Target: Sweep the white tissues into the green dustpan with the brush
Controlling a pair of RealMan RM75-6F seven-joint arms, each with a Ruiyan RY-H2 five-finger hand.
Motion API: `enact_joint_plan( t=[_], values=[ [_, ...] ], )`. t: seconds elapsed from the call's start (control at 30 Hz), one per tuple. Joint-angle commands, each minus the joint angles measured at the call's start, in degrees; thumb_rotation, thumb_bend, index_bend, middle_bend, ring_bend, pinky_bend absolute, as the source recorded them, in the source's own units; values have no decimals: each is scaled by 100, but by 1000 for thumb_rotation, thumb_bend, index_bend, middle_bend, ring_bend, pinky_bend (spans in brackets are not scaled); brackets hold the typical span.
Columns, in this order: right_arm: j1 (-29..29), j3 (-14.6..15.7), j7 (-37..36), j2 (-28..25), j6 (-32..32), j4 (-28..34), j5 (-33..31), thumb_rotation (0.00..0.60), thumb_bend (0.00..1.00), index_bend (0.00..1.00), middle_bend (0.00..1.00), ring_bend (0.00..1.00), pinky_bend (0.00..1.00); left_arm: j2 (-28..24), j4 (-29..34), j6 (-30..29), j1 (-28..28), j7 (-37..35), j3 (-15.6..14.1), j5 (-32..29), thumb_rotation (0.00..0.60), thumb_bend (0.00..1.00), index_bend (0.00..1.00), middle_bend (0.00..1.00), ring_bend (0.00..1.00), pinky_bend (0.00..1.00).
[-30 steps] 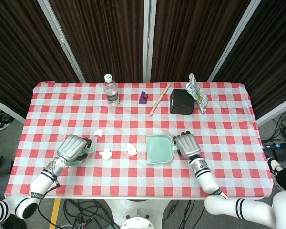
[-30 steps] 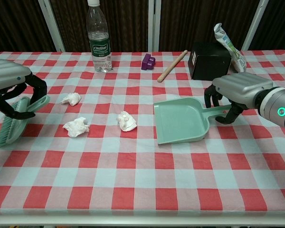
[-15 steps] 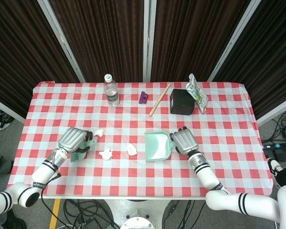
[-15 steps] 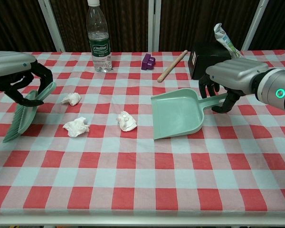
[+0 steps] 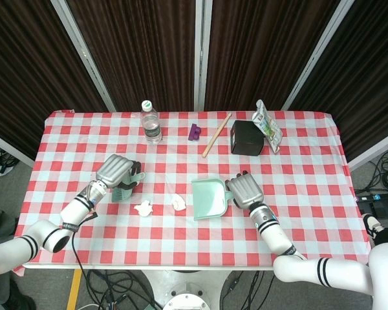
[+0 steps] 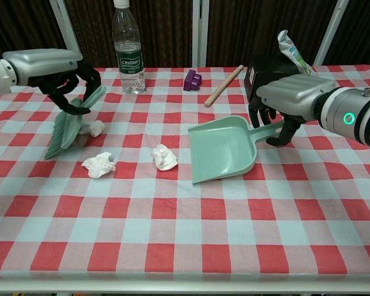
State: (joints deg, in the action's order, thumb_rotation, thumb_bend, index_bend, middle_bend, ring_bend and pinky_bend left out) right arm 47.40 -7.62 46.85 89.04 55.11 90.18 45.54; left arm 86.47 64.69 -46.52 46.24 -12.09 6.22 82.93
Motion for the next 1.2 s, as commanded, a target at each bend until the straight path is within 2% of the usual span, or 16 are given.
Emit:
enact_joint_plan(
  t=[0.03, 0.37, 0.57, 0.77, 0.97, 1.2],
  values=[
    [34, 10, -15, 33, 12, -29, -30, 600, 473, 659, 555, 349, 282, 142, -141, 187, 282, -527, -9, 245, 600, 437, 564, 582, 772, 934],
    [223, 31, -135, 255, -104, -283, -106, 600, 492, 665, 554, 349, 282, 279, -167, 209, 705, -1662, -147, 690, 600, 442, 564, 582, 758, 923],
    [327, 50, -270, 397, -240, -489, -70, 600, 550, 669, 554, 349, 282, 254, -30, -85, 811, -2312, -237, 941, 600, 444, 564, 582, 753, 921],
    [382, 59, -530, 473, -401, -681, 53, 600, 566, 669, 554, 349, 271, 104, 219, -566, 825, -2929, -305, 1173, 600, 446, 564, 582, 747, 913],
    [445, 57, -749, 569, -514, -880, 228, 600, 567, 673, 555, 349, 269, -344, 788, -819, 653, -2880, -318, 1032, 600, 448, 564, 582, 747, 902],
    [480, 173, -886, 413, -649, -860, 505, 600, 568, 680, 558, 349, 267, -840, 1838, -829, 149, -1955, -437, 387, 600, 454, 564, 578, 747, 902]
  ],
)
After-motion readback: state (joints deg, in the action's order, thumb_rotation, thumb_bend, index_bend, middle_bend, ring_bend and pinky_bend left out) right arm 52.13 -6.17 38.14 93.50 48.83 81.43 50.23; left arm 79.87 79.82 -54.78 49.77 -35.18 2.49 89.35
